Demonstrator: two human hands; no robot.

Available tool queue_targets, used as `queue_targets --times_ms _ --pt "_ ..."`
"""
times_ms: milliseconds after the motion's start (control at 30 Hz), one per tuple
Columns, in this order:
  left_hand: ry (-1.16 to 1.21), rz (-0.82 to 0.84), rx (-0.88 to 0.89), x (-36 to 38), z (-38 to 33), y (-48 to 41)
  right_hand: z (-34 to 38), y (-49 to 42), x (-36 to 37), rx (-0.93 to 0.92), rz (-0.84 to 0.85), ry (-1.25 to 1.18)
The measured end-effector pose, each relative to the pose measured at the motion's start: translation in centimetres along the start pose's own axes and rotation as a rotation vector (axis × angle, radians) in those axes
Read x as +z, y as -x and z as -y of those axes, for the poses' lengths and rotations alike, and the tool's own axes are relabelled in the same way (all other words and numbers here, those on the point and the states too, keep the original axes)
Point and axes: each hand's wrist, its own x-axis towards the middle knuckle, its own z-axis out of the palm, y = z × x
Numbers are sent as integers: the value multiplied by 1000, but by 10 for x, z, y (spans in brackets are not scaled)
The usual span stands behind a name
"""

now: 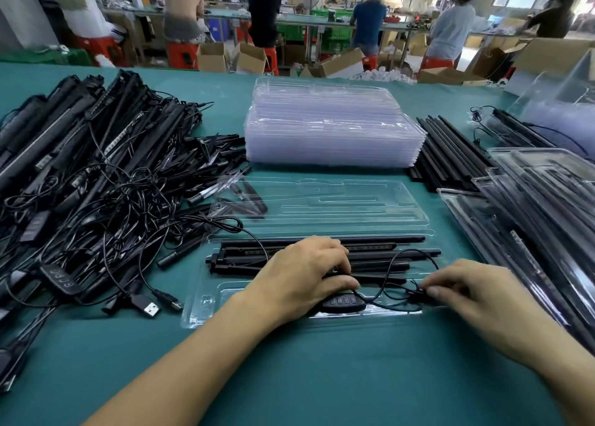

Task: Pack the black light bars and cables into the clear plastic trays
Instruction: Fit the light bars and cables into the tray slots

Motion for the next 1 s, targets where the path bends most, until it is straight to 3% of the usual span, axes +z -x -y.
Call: queue_targets --times_ms 267,367,500,633,900,1000 --pt "30 16 -77 -2 -9 -9 -2 0 -4 38 -10 35" --pt "75 -147 -64 -17 -15 3 -4 0 1 53 -66 -38" --pt "-241 -359 -215 -60 -3 53 -9 -2 9 48 -178 -47" --pt "-358 -323 -418 -93 24 98 -9 -5 16 -4 -222 -29" --pt "-578 -110 -420 -92 70 69 -12 -3 25 -34 -168 -34" --pt "-550 -63 -441 -92 78 57 -12 -3 25 -45 -164 -38"
